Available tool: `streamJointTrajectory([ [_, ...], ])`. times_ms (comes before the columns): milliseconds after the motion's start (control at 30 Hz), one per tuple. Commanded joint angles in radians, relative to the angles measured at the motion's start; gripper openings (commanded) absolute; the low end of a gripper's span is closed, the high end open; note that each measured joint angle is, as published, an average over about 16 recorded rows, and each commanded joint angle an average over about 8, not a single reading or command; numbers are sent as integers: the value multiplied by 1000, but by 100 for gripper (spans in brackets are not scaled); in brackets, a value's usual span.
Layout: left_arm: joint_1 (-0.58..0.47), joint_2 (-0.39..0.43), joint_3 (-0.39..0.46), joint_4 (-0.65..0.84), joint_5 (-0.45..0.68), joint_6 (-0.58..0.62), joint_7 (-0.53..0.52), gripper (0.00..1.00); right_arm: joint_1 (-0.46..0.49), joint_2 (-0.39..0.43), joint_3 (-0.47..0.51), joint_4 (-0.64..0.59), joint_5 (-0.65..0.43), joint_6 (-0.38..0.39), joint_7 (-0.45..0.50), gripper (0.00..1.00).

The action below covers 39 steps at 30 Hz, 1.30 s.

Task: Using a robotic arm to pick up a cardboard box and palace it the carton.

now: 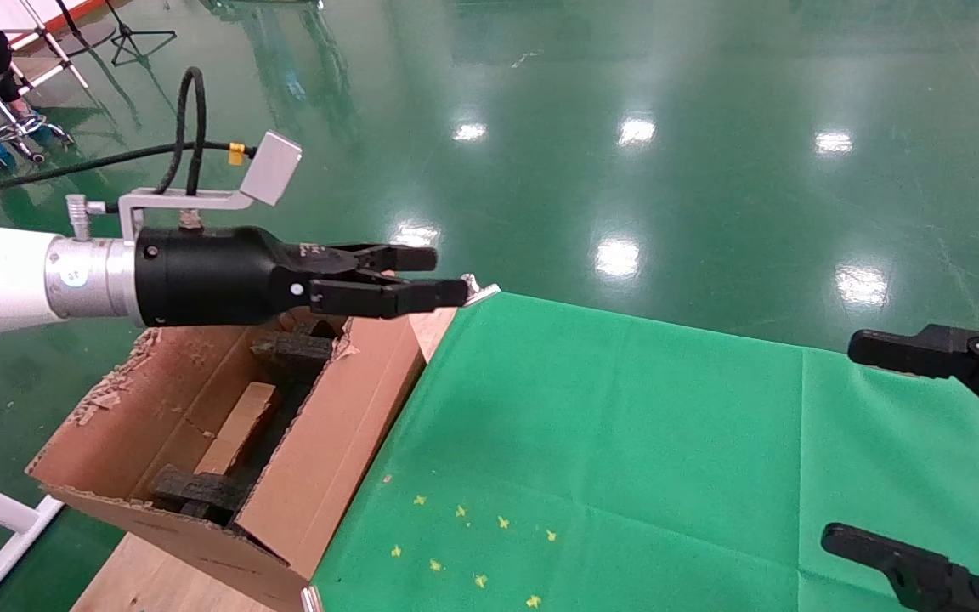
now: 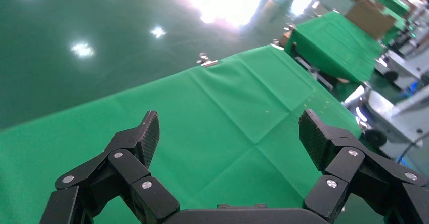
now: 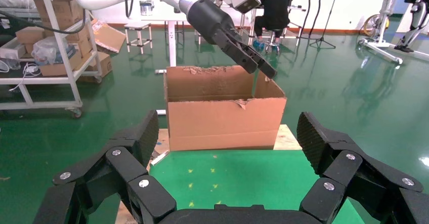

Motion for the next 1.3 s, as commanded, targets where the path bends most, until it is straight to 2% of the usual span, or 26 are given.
streamJointTrajectory([
  [33,26,-1,-17,-38,-17,-2,22,100,0,0,0,0,0,0,0,100],
  [933,381,-20,-248,-544,-250,-29,323,100,0,0,0,0,0,0,0,100],
  [1300,442,-23,-288,-630,-292,-34,366,100,0,0,0,0,1,1,0,100],
])
